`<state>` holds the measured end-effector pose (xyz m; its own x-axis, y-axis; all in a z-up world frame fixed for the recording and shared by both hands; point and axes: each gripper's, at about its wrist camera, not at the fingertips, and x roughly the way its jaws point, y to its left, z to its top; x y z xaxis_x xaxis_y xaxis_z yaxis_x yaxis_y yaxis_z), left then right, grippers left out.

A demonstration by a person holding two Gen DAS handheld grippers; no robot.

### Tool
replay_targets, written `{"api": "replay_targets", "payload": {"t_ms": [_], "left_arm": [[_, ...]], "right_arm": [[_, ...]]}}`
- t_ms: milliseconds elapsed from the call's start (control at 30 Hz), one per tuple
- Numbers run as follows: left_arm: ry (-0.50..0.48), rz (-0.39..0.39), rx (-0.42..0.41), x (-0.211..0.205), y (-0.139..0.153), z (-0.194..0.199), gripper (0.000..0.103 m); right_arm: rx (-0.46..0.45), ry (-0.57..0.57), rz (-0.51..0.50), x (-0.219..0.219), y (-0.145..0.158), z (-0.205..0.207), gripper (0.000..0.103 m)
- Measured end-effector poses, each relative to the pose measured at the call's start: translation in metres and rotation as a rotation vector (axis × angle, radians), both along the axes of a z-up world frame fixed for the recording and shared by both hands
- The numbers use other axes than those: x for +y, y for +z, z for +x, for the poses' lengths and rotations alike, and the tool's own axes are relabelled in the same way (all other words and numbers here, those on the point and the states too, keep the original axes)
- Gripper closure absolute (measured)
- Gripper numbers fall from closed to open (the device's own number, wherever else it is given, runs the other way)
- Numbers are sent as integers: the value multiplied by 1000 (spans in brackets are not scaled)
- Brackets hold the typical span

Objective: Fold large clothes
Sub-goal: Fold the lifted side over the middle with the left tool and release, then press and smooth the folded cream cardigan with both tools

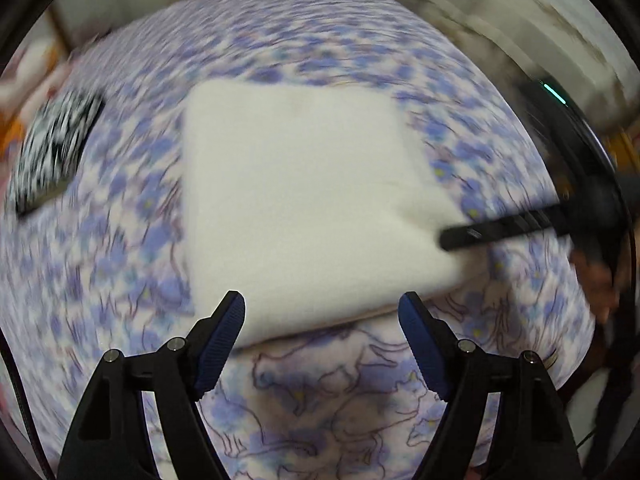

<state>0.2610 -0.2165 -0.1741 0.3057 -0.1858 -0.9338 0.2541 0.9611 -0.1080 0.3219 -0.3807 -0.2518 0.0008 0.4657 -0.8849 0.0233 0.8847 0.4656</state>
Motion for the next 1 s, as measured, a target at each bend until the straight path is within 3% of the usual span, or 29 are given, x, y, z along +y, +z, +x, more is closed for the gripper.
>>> {"api": "replay_targets", "payload": {"t_ms": [100, 233, 300, 400, 533, 733, 867, 1000], "left_arm": [[94, -56, 42, 31, -8, 8, 32], [146, -77, 80, 50, -23, 13, 40], [150, -90, 116, 55, -32, 16, 58], [157, -84, 182, 59, -51, 17, 70], [179, -74, 226, 66, -73, 15, 74], [214, -144, 264, 78, -93, 21, 74], [194, -92, 259, 72, -109, 25, 74], [251, -94, 264, 79, -129, 31, 73]], "right_arm": [[-73, -20, -55, 1, 8, -16, 97], [-51, -93, -98, -5, 3, -32, 98], [-59, -133, -101, -12, 3, -36, 98], [-81, -155, -147, -12, -2, -44, 98], [-61, -226, -191, -15, -15, -58, 98], [-109, -218, -324, 0, -38, -71, 98], [-120, -218, -348, -1, -57, -63, 98], [-152, -191, -377, 8, -61, -55, 97]]}}
